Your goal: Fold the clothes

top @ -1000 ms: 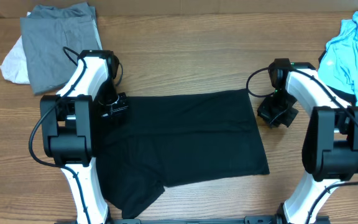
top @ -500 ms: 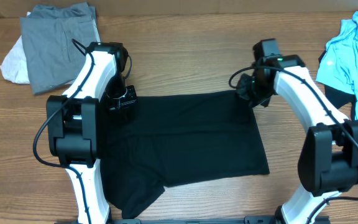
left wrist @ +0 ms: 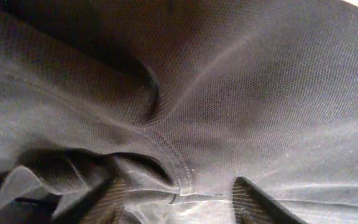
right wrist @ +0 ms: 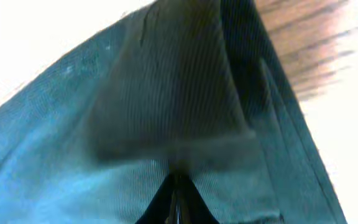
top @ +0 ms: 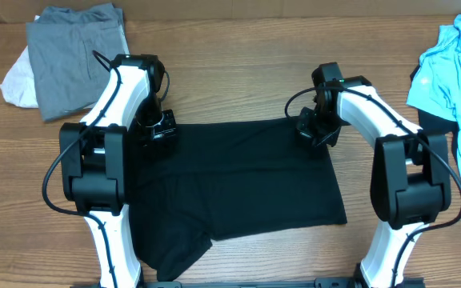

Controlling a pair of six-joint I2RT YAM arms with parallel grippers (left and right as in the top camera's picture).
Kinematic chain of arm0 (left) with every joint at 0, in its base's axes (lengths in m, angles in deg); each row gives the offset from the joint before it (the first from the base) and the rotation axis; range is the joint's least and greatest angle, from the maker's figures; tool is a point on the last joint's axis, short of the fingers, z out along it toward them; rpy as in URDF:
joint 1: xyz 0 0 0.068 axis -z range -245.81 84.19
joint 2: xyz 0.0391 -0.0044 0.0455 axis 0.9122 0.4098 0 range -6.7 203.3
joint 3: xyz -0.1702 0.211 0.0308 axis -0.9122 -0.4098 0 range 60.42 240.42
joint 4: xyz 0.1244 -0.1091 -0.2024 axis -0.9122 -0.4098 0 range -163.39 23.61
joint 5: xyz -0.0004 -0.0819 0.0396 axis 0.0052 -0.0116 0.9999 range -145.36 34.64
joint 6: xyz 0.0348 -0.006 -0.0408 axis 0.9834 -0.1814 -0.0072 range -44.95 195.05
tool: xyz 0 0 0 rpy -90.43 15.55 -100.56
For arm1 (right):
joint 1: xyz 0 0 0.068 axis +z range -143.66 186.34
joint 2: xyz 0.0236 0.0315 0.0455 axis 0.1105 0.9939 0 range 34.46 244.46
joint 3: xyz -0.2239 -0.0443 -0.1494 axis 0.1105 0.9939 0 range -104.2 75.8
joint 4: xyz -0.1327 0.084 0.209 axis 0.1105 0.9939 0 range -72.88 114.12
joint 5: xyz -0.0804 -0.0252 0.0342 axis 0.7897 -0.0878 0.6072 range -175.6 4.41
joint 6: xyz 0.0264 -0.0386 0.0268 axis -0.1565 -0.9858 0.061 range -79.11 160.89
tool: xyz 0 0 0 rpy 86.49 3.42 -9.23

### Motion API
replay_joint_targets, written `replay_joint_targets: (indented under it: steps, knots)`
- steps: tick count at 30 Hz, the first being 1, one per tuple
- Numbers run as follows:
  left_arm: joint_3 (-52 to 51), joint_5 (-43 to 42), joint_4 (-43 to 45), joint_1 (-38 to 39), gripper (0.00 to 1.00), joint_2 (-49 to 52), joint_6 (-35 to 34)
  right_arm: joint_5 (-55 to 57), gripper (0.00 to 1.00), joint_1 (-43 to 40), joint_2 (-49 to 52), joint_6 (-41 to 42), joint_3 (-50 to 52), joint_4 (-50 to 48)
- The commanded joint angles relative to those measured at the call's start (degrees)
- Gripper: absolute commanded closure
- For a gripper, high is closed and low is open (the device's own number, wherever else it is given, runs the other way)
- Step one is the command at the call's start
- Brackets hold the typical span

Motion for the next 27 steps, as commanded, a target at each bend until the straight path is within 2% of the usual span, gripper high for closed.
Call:
replay_joint_targets:
  steps: [1, 4, 6, 14, 27]
  knots:
    - [1.07, -0.96, 0.0, 0.15, 0.3, -1.77, 0.26, 2.32, 0.96, -0.15, 1.99, 1.29, 0.17, -1.05]
    - [1.07, -0.94, 0.02, 0.15, 0.1, -1.77, 0.26, 5.01, 0.96, -0.59, 2.08, 2.86, 0.17, -1.64]
    - [1.07, -0.96, 0.22, 0.15, 0.08, -1.77, 0.26, 5.29, 0.96, -1.31, 2.08, 2.86, 0.17, -1.81]
    - [1.07, -4.92, 2.69, 0.17, 0.08, -1.77, 0.33, 8.74, 0.96, -6.93, 2.1, 2.82, 0.17, -2.32]
    - [1.07, -12.57, 8.2, 1.27, 0.06, -1.77, 0.7, 7.78, 0.96, -16.37, 2.08, 0.63, -0.13, -6.38]
